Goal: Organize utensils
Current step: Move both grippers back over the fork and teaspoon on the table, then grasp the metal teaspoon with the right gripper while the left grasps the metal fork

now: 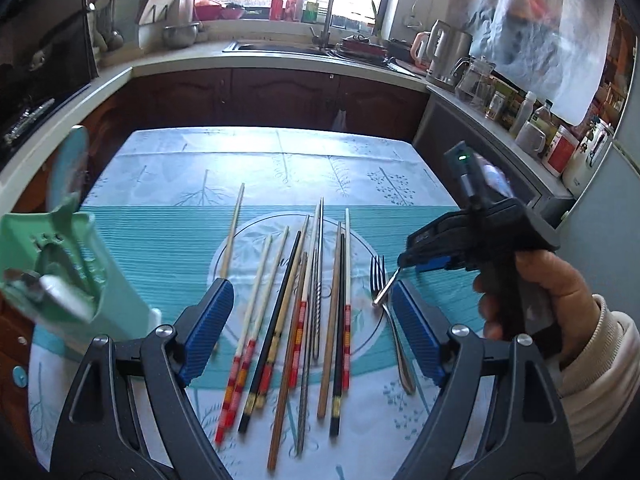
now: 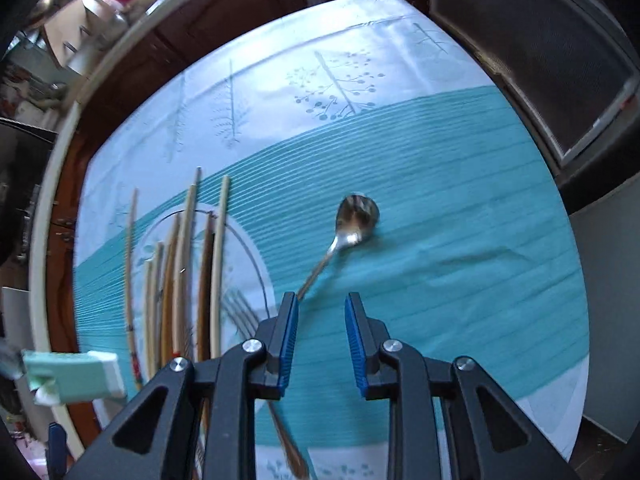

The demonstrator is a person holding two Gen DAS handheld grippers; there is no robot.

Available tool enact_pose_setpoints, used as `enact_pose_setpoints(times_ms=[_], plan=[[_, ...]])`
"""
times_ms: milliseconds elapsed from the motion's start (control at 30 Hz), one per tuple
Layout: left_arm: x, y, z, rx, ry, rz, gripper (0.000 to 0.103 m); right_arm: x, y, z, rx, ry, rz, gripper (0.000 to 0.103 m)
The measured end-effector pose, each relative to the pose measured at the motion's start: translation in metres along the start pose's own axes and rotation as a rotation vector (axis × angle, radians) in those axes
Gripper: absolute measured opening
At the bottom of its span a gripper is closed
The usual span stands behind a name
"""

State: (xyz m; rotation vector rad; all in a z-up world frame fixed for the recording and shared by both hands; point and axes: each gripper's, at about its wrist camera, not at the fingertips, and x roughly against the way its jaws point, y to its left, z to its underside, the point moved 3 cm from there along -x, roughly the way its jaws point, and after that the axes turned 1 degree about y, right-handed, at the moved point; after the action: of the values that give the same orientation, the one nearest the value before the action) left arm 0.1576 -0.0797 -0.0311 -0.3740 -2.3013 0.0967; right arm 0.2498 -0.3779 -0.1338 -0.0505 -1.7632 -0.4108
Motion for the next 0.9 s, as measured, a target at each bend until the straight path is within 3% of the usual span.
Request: enact_pose_setpoints(times_ms=[233, 333, 567, 667, 800, 900], plan=[[-0.046, 0.01, -0.008, 0.0, 0.057, 0.011, 0.08, -0.019, 0.033, -0.007, 0.112, 0.026, 0.202, 0.015], [-0.067, 0.005, -0.012, -0.024, 0.094, 0.032, 0.08, -0.02, 0.04, -0.004, 0.175, 0.032, 0.233, 0.015], [-0.137, -0.022, -0.013, -0.089, 0.287, 0.146, 0.078, -0.008, 0.013, 0.007, 0.191, 0.077, 0.109, 0.004], [-0.166, -0.028, -0.012, -0.094, 0.364, 0.187, 0.061, -0.001, -0.007, 0.019, 0.159, 0.086, -0.019, 0.004], [-0.185, -0.032, -0.01, -0.122, 0.365, 0.217, 0.057, 0.008, -0.03, 0.033, 0.122, 0.084, -0.16, 0.004], [-0.189, -0.037, -0.01, -0.157, 0.344, 0.241, 0.057, 0.011, -0.044, 0.037, 0.118, 0.059, -0.207, 0.003]])
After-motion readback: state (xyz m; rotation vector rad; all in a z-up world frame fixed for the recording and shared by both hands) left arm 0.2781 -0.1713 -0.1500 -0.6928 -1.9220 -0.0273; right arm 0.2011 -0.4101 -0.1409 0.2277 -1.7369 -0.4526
